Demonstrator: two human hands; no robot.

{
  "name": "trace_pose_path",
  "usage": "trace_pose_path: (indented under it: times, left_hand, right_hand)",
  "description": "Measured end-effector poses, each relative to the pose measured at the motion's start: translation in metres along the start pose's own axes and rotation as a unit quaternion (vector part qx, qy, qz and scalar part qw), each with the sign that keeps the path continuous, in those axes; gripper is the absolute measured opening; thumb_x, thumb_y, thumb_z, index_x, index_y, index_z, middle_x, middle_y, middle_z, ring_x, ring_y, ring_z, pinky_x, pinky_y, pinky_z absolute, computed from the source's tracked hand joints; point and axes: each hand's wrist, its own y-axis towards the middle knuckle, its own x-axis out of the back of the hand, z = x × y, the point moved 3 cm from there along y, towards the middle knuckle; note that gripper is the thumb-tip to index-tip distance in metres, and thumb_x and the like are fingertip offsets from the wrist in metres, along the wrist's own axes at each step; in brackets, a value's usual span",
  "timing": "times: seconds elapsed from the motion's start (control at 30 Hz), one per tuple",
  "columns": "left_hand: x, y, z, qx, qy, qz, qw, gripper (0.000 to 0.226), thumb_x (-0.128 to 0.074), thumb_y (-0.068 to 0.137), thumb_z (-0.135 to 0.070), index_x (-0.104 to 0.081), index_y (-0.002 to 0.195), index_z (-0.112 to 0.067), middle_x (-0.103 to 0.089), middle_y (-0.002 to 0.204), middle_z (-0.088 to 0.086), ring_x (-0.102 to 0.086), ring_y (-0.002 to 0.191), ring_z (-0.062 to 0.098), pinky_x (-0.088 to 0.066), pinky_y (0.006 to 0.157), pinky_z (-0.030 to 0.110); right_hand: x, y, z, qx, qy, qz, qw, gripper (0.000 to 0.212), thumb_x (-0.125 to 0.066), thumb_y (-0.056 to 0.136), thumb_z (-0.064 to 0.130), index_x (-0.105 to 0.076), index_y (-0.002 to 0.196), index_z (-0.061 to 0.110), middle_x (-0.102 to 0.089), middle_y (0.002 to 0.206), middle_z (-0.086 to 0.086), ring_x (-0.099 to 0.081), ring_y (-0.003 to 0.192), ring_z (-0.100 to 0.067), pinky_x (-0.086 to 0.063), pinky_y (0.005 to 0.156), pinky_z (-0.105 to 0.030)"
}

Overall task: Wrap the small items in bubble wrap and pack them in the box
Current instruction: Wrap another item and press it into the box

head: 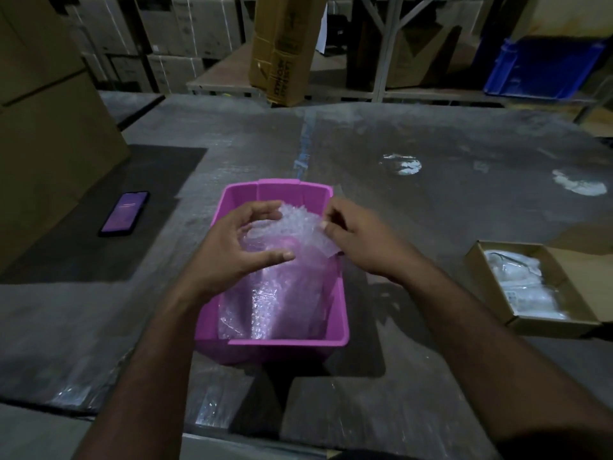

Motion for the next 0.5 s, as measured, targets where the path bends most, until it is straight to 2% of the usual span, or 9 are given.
trace_pose_path:
  times: [0.03,0.1,0.17,0.2,0.27,0.33,0.37,0.43,0.5]
  left_hand:
    - [-0.002,0.004,-0.005,-0.01,0.014,-0.019,1.0,0.067,-0.09,0.07,-0.03,-0.062,0.131,-0.028,-0.069,0.123,-0.013,-0.061,0.118,-0.002,-0.047,0.101,0.024]
    - [-0.01,0.013,-0.014,-0.036,-0.001,-0.068,0.997,0.044,-0.085,0.077,-0.021,-0.069,0.118,-0.021,-0.073,0.111,-0.014,-0.067,0.107,0.002,-0.051,0.093,0.023]
    - [-0.022,0.022,-0.025,-0.053,-0.033,-0.112,0.992,0.013,-0.079,0.083,-0.014,-0.073,0.095,-0.013,-0.074,0.091,-0.018,-0.07,0.088,0.0,-0.052,0.079,0.018]
    - [-0.03,0.027,-0.031,-0.057,-0.04,-0.126,0.99,0.006,-0.077,0.085,-0.012,-0.073,0.088,-0.012,-0.073,0.083,-0.018,-0.068,0.08,-0.003,-0.05,0.074,0.015]
    - [-0.046,0.037,-0.047,-0.069,-0.031,-0.138,0.988,0.011,-0.075,0.088,-0.008,-0.072,0.085,-0.018,-0.07,0.073,-0.023,-0.065,0.07,-0.009,-0.047,0.067,0.009]
    - [-0.065,0.047,-0.065,-0.102,-0.032,-0.12,0.987,0.013,-0.074,0.089,-0.006,-0.073,0.09,-0.019,-0.072,0.078,-0.02,-0.067,0.075,-0.006,-0.052,0.07,0.016]
    - [-0.074,0.052,-0.072,-0.115,-0.044,-0.107,0.987,0.015,-0.074,0.089,-0.005,-0.072,0.091,-0.02,-0.073,0.081,-0.017,-0.068,0.077,-0.002,-0.053,0.072,0.019]
    - [-0.094,0.061,-0.085,-0.11,-0.083,-0.072,0.988,0.024,-0.074,0.086,0.002,-0.068,0.092,-0.02,-0.072,0.079,-0.017,-0.065,0.071,-0.004,-0.05,0.066,0.017]
    - [-0.114,0.07,-0.096,-0.099,-0.099,-0.035,0.99,0.034,-0.077,0.079,0.008,-0.067,0.101,-0.017,-0.073,0.084,-0.013,-0.065,0.072,-0.004,-0.05,0.065,0.016]
  right_hand:
    - [0.009,-0.006,-0.005,-0.006,0.064,-0.012,0.998,0.014,-0.056,0.101,0.022,-0.052,0.087,0.022,-0.056,0.076,0.008,-0.052,0.069,-0.008,-0.049,0.068,-0.035]
    - [0.023,-0.019,-0.014,-0.016,0.162,-0.028,0.986,0.017,-0.055,0.102,0.018,-0.053,0.085,0.02,-0.052,0.068,0.013,-0.044,0.061,0.001,-0.043,0.06,-0.018]
    - [0.035,-0.03,-0.029,-0.031,0.225,-0.05,0.973,0.015,-0.055,0.103,0.015,-0.055,0.088,0.015,-0.048,0.062,0.015,-0.04,0.057,0.002,-0.038,0.055,-0.013]
    - [0.041,-0.036,-0.036,-0.039,0.251,-0.062,0.965,0.013,-0.055,0.103,0.015,-0.055,0.09,0.013,-0.048,0.062,0.014,-0.04,0.056,0.002,-0.038,0.054,-0.014]
    - [0.054,-0.046,-0.052,-0.055,0.306,-0.09,0.946,0.012,-0.055,0.103,0.013,-0.056,0.091,0.014,-0.051,0.063,0.011,-0.045,0.056,0.001,-0.042,0.055,-0.016]
    - [0.067,-0.056,-0.066,-0.07,0.368,-0.131,0.918,0.013,-0.056,0.103,0.013,-0.057,0.09,0.017,-0.058,0.068,0.006,-0.054,0.062,-0.005,-0.046,0.06,-0.022]
    - [0.074,-0.061,-0.073,-0.078,0.393,-0.155,0.903,0.013,-0.057,0.102,0.015,-0.058,0.09,0.018,-0.062,0.074,0.002,-0.057,0.068,-0.011,-0.048,0.065,-0.028]
    - [0.09,-0.07,-0.086,-0.092,0.424,-0.204,0.878,0.01,-0.059,0.101,0.019,-0.06,0.092,0.019,-0.062,0.087,-0.009,-0.056,0.08,-0.023,-0.046,0.074,-0.04]
    - [0.105,-0.078,-0.097,-0.105,0.442,-0.245,0.857,0.008,-0.055,0.103,0.017,-0.059,0.096,0.016,-0.062,0.091,-0.012,-0.055,0.083,-0.024,-0.048,0.073,-0.037]
